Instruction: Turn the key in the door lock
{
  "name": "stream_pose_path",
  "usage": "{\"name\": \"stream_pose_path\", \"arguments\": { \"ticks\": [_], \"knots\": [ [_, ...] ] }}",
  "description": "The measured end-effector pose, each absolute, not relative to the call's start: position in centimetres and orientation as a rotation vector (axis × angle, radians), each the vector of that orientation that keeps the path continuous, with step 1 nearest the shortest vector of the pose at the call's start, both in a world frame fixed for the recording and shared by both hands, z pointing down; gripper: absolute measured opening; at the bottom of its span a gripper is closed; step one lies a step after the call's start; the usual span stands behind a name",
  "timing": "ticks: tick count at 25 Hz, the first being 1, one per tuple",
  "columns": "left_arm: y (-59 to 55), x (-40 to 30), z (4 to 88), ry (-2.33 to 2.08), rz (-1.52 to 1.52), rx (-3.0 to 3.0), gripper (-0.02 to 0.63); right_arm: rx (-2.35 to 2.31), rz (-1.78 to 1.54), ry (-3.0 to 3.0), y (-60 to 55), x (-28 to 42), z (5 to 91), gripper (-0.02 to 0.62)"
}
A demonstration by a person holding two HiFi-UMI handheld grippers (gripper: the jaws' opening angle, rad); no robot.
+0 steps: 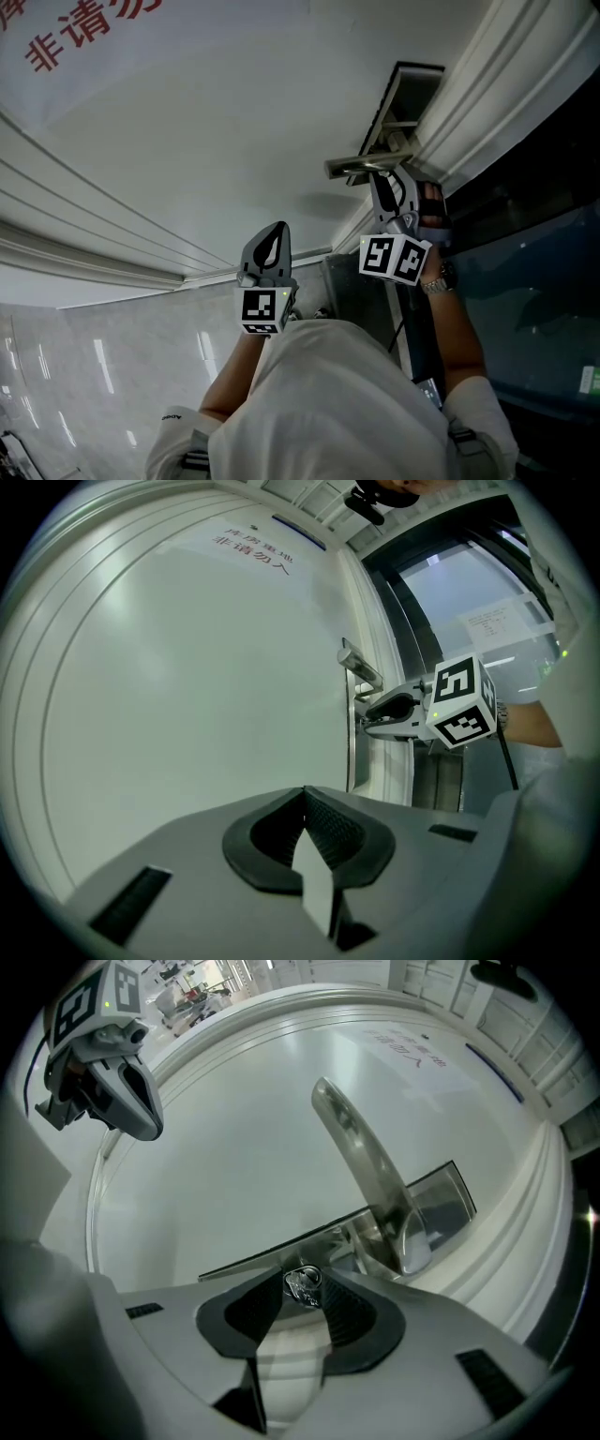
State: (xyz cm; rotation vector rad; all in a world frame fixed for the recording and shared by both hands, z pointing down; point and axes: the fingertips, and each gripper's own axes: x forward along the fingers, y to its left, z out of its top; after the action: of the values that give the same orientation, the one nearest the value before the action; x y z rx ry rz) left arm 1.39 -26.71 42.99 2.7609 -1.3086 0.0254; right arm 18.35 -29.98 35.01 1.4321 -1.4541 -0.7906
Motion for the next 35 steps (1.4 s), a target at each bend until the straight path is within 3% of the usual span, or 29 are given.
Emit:
{"name": "stream_pose_path", "arguments": {
  "ticks": [11,12,13,23,35],
  "knots": [
    [-26.9,1.9,43.6,-1.301,0.04,2.756,0.008,1.516,-0.772,-1.443,-30.1,18.7,34.8,0.101],
    [-26.9,1.9,43.6,-1.303,0.04,2.755,0.008,1.532,-0.762,-1.439,-30.1,18.8,34.8,0.09],
    [-26.9,2.0,43.6,-1.304,0.039,2.754,0.008,1.55,-0.754,-1.436,-30.2,19.0,34.8,0.017],
    [-26.6,2.5,43.6,-1.31,0.052,2.753,0.008,1.627,-0.699,-1.501,-30.1,19.2,34.7,0.015],
    [-26.2,3.2,43.4,-1.32,0.063,2.765,0.008,1.843,-0.37,-1.742,-30.3,19.6,34.3,0.015]
  ]
}}
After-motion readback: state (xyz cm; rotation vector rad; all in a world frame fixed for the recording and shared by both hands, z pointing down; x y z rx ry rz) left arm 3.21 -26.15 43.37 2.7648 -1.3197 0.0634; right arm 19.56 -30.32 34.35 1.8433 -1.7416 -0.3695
